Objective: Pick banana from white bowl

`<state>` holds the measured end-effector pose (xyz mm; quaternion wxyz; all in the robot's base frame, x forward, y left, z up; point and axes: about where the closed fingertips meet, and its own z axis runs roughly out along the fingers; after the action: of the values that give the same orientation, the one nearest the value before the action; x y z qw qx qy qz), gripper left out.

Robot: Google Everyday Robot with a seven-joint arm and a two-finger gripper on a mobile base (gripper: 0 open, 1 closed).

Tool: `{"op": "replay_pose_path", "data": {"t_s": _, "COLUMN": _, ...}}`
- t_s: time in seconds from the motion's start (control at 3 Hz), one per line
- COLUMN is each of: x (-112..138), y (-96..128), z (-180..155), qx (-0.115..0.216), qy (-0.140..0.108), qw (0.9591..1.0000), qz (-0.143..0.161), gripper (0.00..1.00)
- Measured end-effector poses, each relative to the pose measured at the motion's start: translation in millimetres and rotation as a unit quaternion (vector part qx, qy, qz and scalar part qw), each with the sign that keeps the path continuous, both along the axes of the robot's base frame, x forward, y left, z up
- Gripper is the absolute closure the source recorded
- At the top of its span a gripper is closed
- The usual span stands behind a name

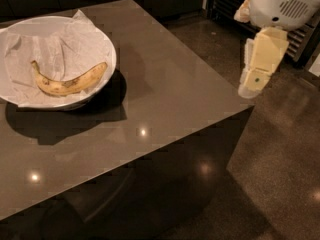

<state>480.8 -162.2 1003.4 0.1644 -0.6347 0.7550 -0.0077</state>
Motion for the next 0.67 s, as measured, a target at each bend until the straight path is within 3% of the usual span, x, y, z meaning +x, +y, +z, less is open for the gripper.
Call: {"op": "replay_pose_path", "data": {"t_s": 0.67, "x": 11.5, "y": 9.6, "z": 4.4, "qx": 0.016, "qy": -0.015, "qw": 0.9997, "qz": -0.007, "gripper": 0.00}}
